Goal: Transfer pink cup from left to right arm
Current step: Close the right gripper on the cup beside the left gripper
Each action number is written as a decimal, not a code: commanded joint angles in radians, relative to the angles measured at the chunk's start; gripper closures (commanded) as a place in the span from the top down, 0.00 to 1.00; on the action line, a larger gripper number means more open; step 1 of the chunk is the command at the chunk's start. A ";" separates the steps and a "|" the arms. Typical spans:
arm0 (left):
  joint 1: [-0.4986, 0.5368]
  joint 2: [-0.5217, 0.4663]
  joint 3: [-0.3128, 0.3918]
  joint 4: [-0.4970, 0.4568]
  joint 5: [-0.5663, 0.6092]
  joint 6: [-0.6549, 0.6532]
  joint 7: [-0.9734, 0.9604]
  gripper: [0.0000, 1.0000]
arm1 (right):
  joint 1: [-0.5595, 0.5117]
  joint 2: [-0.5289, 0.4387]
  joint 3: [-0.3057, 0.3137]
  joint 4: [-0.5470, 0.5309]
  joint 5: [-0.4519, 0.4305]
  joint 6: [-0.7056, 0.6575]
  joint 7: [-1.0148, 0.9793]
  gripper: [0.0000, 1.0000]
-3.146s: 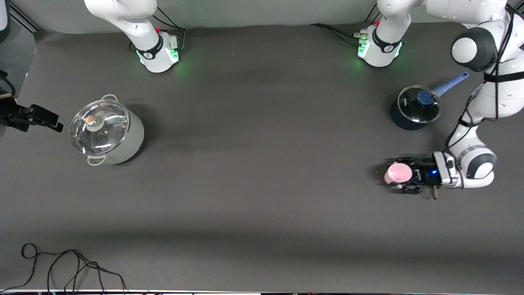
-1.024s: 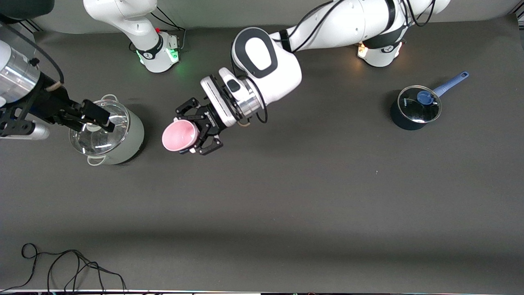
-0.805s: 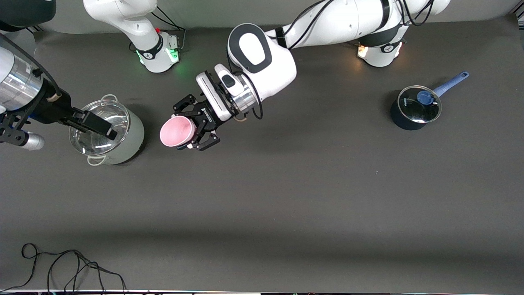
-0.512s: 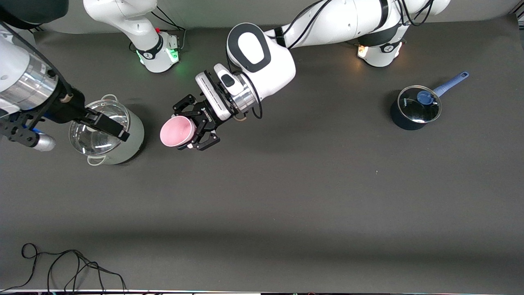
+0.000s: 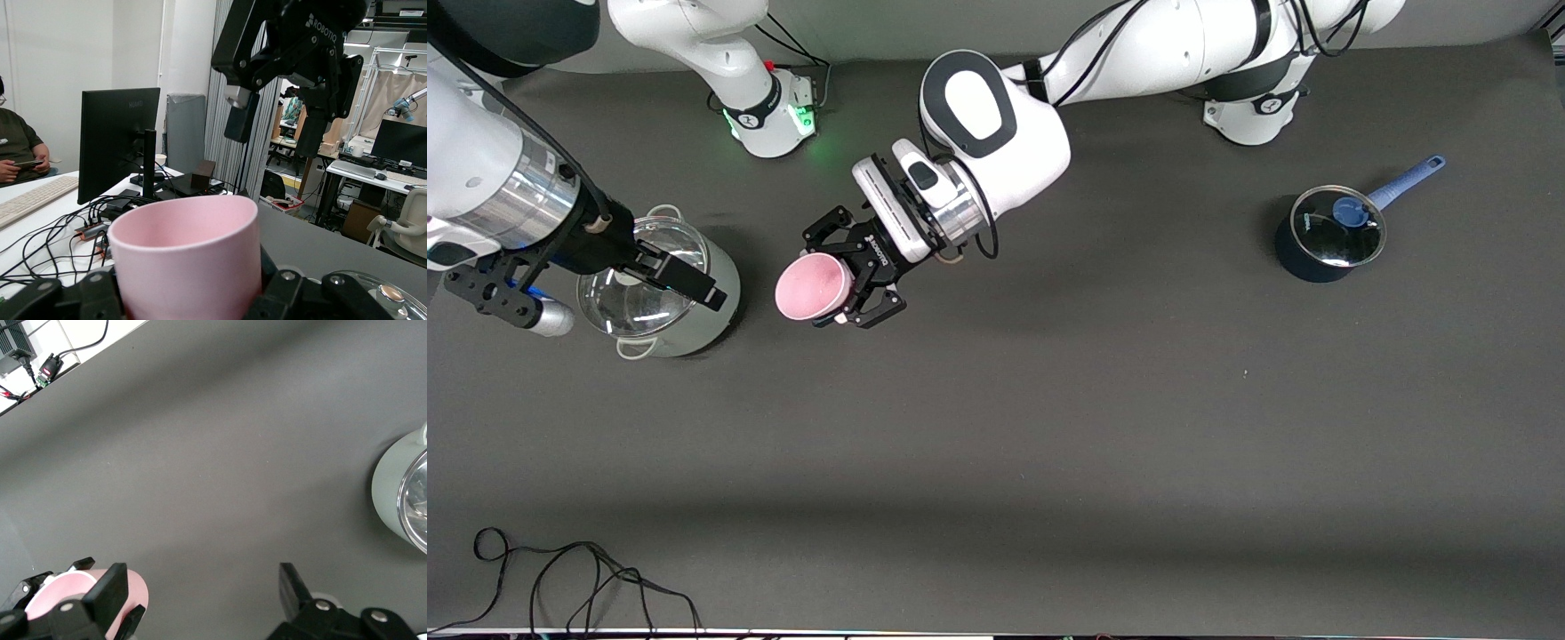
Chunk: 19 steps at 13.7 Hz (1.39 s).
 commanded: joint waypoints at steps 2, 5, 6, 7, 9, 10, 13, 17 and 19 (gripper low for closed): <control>-0.022 -0.008 0.018 0.015 0.019 0.017 -0.031 0.00 | 0.058 0.079 -0.008 0.055 0.012 -0.001 0.151 1.00; -0.020 -0.008 0.021 0.014 0.024 0.018 -0.031 0.00 | 0.065 0.103 -0.007 0.126 0.024 -0.006 0.171 1.00; -0.020 -0.008 0.021 0.014 0.024 0.018 -0.031 0.00 | 0.065 0.098 -0.008 0.132 0.012 -0.012 0.161 1.00; -0.020 -0.008 0.023 0.014 0.025 0.018 -0.031 0.00 | 0.063 0.090 -0.010 0.127 0.011 -0.007 0.154 1.00; -0.020 -0.008 0.032 0.014 0.026 0.018 -0.031 0.00 | 0.059 0.090 -0.013 0.143 0.011 -0.009 0.125 1.00; -0.022 -0.008 0.052 0.014 0.024 0.018 -0.032 0.00 | 0.062 0.087 -0.014 0.143 0.006 -0.010 0.102 1.00; -0.022 -0.008 0.066 0.015 0.026 0.020 -0.035 0.00 | 0.109 0.087 -0.007 0.146 -0.089 -0.012 0.120 1.00; -0.023 -0.008 0.066 0.015 0.026 0.040 -0.035 0.00 | 0.131 0.110 -0.002 0.147 -0.075 0.000 0.159 1.00; -0.023 -0.008 0.067 0.015 0.026 0.040 -0.035 0.00 | 0.132 0.113 -0.002 0.178 -0.072 0.000 0.167 1.00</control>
